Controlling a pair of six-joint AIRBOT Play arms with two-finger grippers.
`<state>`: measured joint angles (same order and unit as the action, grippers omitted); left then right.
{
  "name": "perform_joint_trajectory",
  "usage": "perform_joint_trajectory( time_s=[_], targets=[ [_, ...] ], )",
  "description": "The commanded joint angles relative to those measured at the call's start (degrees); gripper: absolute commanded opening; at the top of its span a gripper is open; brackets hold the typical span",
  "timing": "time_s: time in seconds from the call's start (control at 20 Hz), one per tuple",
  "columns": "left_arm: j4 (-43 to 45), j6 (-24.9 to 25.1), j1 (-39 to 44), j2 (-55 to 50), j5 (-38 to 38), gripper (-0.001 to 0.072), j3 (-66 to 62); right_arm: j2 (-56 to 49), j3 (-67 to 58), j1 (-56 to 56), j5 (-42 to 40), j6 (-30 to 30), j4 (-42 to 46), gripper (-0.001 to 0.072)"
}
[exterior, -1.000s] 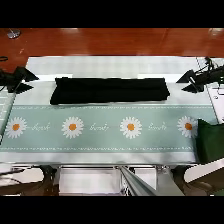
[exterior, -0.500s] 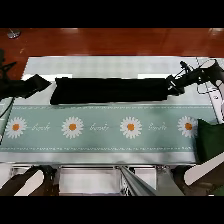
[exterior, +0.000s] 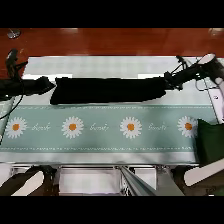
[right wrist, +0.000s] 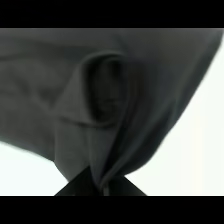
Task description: Fold the shirts.
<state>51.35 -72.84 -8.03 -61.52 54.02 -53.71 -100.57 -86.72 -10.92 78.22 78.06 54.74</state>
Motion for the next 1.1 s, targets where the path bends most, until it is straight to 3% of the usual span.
perform_joint_trajectory(
  time_s=[0.0,0.1,0.2,0.5,0.65,0.9,1.05],
  targets=[
    [2.12,3.72,4.79,-0.24,1.88,0.0025,-3.48,13.79,8.74,-2.97,-2.21,-2.08,2.54,0.0029],
    [5.84,0.68,11.39,-0.42,-2.14,0.0025,-4.48,23.69,16.0,-5.86,-2.8,-2.05,2.84,0.003],
    [6.95,-7.17,18.51,-1.84,-5.95,0.0025,-4.48,33.9,22.69,-7.3,-2.43,-2.08,3.15,0.0031],
    [6.97,-9.55,40.5,-17.66,-11.56,0.0024,-11.93,55.65,31.45,-7.3,0.33,2.21,3.63,0.0031],
    [7.15,-11.8,46.56,-28.98,-11.61,0.0024,-21.75,59.89,31.45,-7.3,1.46,3.39,2.32,0.0031],
    [6.91,-29.11,53.07,-44.46,-8.87,0.0024,-36.54,61.02,31.5,-5.44,1.33,3.82,1.88,0.0031],
    [5.38,-29.18,57.31,-49.88,-4.57,0.0024,-43.01,61.02,31.5,-3.52,0.7,4.11,1.88,0.0031]
  ],
)
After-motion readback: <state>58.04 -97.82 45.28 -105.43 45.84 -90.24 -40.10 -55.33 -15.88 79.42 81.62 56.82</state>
